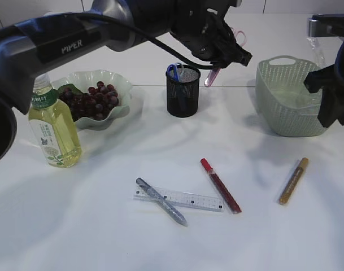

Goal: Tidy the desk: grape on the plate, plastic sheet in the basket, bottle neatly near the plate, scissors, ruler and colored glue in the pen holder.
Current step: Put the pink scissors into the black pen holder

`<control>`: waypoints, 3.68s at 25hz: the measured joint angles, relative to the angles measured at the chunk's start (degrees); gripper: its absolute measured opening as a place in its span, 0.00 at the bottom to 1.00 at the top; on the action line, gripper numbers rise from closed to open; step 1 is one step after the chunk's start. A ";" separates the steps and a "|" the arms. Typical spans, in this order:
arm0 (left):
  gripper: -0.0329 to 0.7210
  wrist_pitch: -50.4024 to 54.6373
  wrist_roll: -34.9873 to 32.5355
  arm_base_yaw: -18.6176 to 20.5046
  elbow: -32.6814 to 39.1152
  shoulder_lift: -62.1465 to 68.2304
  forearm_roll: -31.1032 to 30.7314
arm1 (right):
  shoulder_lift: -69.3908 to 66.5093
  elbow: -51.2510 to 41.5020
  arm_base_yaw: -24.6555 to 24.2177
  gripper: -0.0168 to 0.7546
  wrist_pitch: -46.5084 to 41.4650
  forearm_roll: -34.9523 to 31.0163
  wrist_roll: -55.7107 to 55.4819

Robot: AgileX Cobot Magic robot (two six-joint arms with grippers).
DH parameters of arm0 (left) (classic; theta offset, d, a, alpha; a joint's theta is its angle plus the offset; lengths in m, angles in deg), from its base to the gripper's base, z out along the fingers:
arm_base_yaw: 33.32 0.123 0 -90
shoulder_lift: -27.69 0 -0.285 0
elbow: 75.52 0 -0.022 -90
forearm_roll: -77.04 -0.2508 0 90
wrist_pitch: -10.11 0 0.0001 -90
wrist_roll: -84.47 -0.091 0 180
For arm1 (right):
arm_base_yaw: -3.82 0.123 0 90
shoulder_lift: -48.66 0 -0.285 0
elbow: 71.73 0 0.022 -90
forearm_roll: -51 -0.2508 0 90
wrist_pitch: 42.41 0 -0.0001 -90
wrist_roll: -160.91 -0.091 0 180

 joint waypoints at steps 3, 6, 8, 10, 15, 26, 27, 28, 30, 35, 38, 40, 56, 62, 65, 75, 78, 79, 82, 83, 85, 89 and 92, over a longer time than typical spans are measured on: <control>0.27 -5.21 1.42 0.33 0.00 1.53 -0.73 | 0.00 0.00 0.00 0.33 0.00 0.44 0.00; 0.27 -8.42 1.91 0.46 0.00 2.44 -1.52 | 0.00 0.00 0.00 0.33 0.00 0.65 0.00; 0.27 -9.45 1.95 0.46 0.00 2.81 -2.83 | 0.00 0.00 0.00 0.33 0.00 0.77 0.13; 0.27 -9.97 2.04 0.57 0.00 2.81 -3.59 | 0.00 0.00 0.00 0.33 0.00 0.77 0.13; 0.27 -10.21 4.18 1.39 0.00 2.81 -4.61 | 0.00 0.00 0.00 0.33 0.00 0.77 0.13; 0.27 2.95 5.91 1.62 0.00 -4.52 -4.97 | 0.00 0.00 0.00 0.33 0.00 0.77 0.24; 0.27 5.08 6.04 1.62 0.00 -5.56 -4.86 | 0.00 0.00 0.00 0.33 0.00 0.77 0.24; 0.27 7.11 6.12 1.62 0.00 -6.31 -4.72 | 0.00 0.00 0.00 0.33 0.00 0.77 0.24; 0.27 10.69 6.26 1.62 0.00 -7.68 -4.34 | 0.00 0.00 0.00 0.33 0.00 0.77 0.24; 0.28 17.95 6.26 1.62 0.00 -10.43 -3.61 | 0.00 0.00 0.00 0.33 0.00 0.66 0.24; 0.28 22.13 6.26 1.62 0.00 -12.43 -3.61 | 0.00 0.00 0.00 0.33 0.00 0.66 0.24; 0.28 24.65 6.26 1.62 0.00 -13.66 -3.61 | 0.00 0.00 0.00 0.33 0.00 0.44 0.24; 0.28 33.67 5.18 1.62 1.33 -24.10 2.44 | 0.00 0.00 0.00 0.33 0.00 -1.39 0.24; 0.28 33.32 4.67 1.62 13.21 -30.76 2.77 | 0.00 0.00 0.00 0.33 0.00 -1.57 0.24; 0.28 27.32 4.53 1.62 22.93 -35.18 2.77 | 0.00 0.00 0.00 0.33 0.00 -1.57 0.24; 0.28 -17.41 4.41 2.17 54.12 -44.24 0.15 | 0.00 0.00 0.00 0.33 0.00 -1.57 0.24; 0.28 -31.49 4.38 3.54 58.77 -43.57 0.03 | 0.00 0.00 0.00 0.33 0.00 -1.57 0.24; 0.28 -35.88 4.38 4.18 59.43 -42.77 0.03 | 0.00 0.00 0.00 0.33 0.00 -1.57 0.24; 0.28 -46.27 4.38 6.04 59.71 -39.04 0.74 | 0.00 0.00 0.00 0.33 0.00 -1.66 0.24; 0.28 -49.62 4.38 6.67 59.71 -37.70 1.14 | 0.00 0.00 0.00 0.33 0.00 -1.66 0.24; 0.28 -55.51 4.38 7.42 59.73 -34.41 1.68 | 0.00 0.00 0.00 0.33 0.00 -1.66 0.24; 0.28 -66.91 4.38 8.13 59.73 -28.55 3.49 | 0.00 0.00 0.00 0.33 0.00 -1.66 0.24; 0.28 -73.25 4.38 8.42 59.62 -24.83 5.31 | 0.00 0.00 0.00 0.33 0.00 -1.66 0.24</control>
